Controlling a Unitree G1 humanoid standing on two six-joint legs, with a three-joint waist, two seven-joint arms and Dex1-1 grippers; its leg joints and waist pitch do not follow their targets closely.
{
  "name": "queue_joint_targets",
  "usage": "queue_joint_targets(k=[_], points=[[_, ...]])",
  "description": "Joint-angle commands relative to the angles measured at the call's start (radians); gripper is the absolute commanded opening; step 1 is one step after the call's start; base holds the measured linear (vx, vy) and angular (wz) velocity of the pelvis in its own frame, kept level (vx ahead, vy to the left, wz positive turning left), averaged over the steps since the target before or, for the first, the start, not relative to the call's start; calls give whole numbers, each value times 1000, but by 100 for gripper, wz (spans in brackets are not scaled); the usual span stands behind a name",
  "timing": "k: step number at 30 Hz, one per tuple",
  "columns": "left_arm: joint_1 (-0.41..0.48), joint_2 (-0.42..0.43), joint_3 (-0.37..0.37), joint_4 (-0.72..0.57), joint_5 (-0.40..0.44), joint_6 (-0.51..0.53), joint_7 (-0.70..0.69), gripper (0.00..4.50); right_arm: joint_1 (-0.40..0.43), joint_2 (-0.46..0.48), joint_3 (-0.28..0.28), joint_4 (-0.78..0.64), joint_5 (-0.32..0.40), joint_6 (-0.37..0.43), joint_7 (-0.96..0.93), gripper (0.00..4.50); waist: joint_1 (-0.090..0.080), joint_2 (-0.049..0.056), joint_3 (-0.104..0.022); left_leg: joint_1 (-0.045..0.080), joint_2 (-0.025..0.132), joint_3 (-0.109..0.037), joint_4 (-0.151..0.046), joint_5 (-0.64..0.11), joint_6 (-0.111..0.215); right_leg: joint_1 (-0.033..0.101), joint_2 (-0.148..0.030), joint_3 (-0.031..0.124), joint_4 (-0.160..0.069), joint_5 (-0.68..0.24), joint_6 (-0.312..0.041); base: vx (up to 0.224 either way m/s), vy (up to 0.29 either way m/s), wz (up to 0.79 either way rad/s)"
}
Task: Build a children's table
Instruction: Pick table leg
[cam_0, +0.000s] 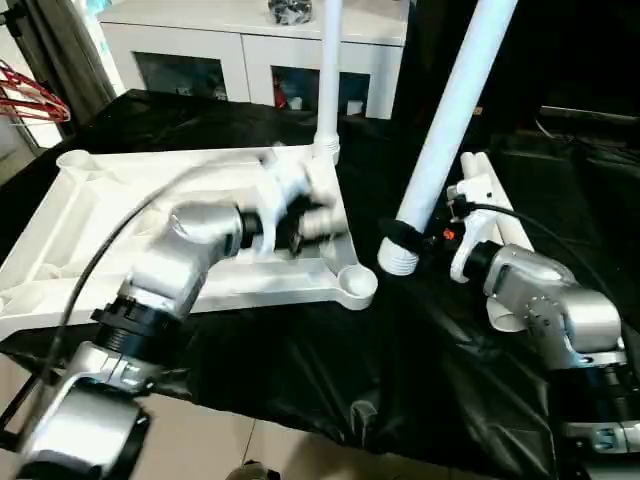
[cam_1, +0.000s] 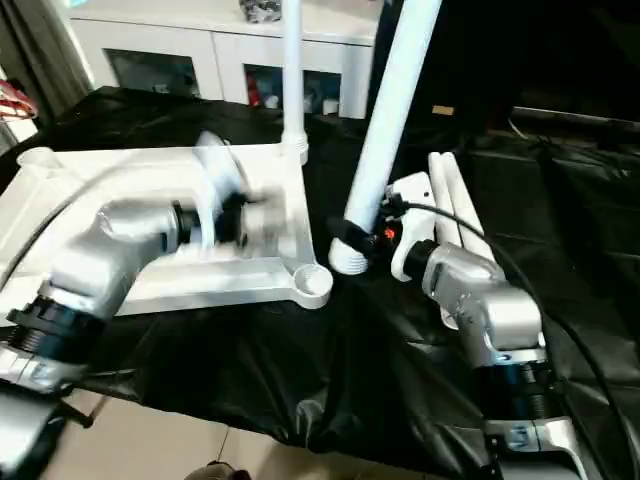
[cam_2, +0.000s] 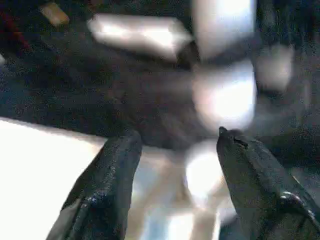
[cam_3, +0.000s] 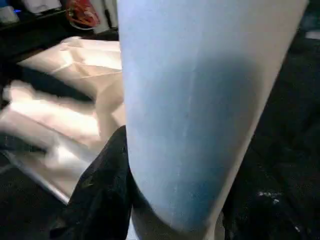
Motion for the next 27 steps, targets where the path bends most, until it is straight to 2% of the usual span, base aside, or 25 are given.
queue_joint_targets(k=[1, 2, 3, 5, 6, 7, 14, 15, 17, 20, 21, 27], points=[[11, 20, -67, 73, 93, -59, -38, 284, 9, 7, 12, 3, -16, -24, -15, 188, -2, -2, -80, 24, 51, -26, -66, -161, -3, 47, -87, 55, -81, -259, -136, 0, 0, 0], [10, 26, -84, 107, 116, -84, -49, 284, 10, 10, 13, 2, -18, -28, -17, 188, -4, -3, -81, 23, 51, -27, -68, -166, -7, 51, -87, 54, -78, -255, -138, 0, 0, 0], [6, 32, -98, 138, 130, -98, -65, 284, 11, 12, 14, 0, -19, -29, -19, 188, -5, 3, -81, 25, 53, -28, -68, -177, -12, 49, -88, 54, -79, -251, -143, 0, 0, 0], [1, 39, -108, 175, 144, -121, -89, 284, 11, 12, 15, 1, -23, -31, -20, 188, -5, 5, -82, 28, 54, -29, -69, -193, -19, 49, -89, 54, -77, -244, -161, 0, 0, 0], [-2, 40, -109, 184, 146, -127, -93, 256, 12, 12, 15, 1, -23, -32, -19, 188, -6, 4, -82, 29, 55, -28, -69, -197, -20, 48, -90, 54, -77, -243, -165, 0, 0, 0], [-7, 41, -111, 197, 147, -132, -95, 250, 12, 11, 15, 2, -25, -34, -18, 188, -5, 5, -80, 29, 56, -29, -69, -206, -21, 48, -91, 54, -76, -246, -174, 0, 0, 0], [-69, 33, -119, 371, 203, -240, -109, 206, 15, 11, 13, 6, -39, -47, -12, 188, -2, 3, -80, 28, 53, -28, -68, -206, -14, 50, -93, 55, -80, -253, -176, 0, 0, 0], [-74, 29, -112, 384, 199, -244, -115, 200, 15, 11, 14, 7, -40, -48, -11, 188, -1, 7, -80, 29, 54, -29, -68, -210, -16, 50, -95, 55, -79, -254, -178, 0, 0, 0], [-81, 24, -103, 402, 193, -252, -126, 171, 15, 11, 15, 7, -42, -48, -8, 188, -1, 4, -81, 28, 56, -29, -68, -206, -15, 51, -94, 54, -76, -242, -187, 0, 0, 0], [-93, 11, -77, 435, 166, -262, -158, 160, 16, 12, 15, 5, -43, -47, -5, 188, -1, 3, -80, 27, 54, -27, -67, -206, -10, 52, -95, 54, -78, -243, -195, 0, 0, 0], [-95, 8, -72, 441, 163, -265, -160, 138, 16, 12, 15, 5, -43, -47, -4, 188, -1, 3, -80, 27, 53, -27, -67, -205, -9, 52, -95, 54, -79, -246, -195, 0, 0, 0], [-110, -10, -37, 482, 129, -265, -193, 101, 16, 10, 16, 5, -42, -47, 1, 188, 1, 3, -81, 29, 55, -27, -67, -203, -4, 50, -95, 54, -77, -234, -204, 0, 0, 0]])
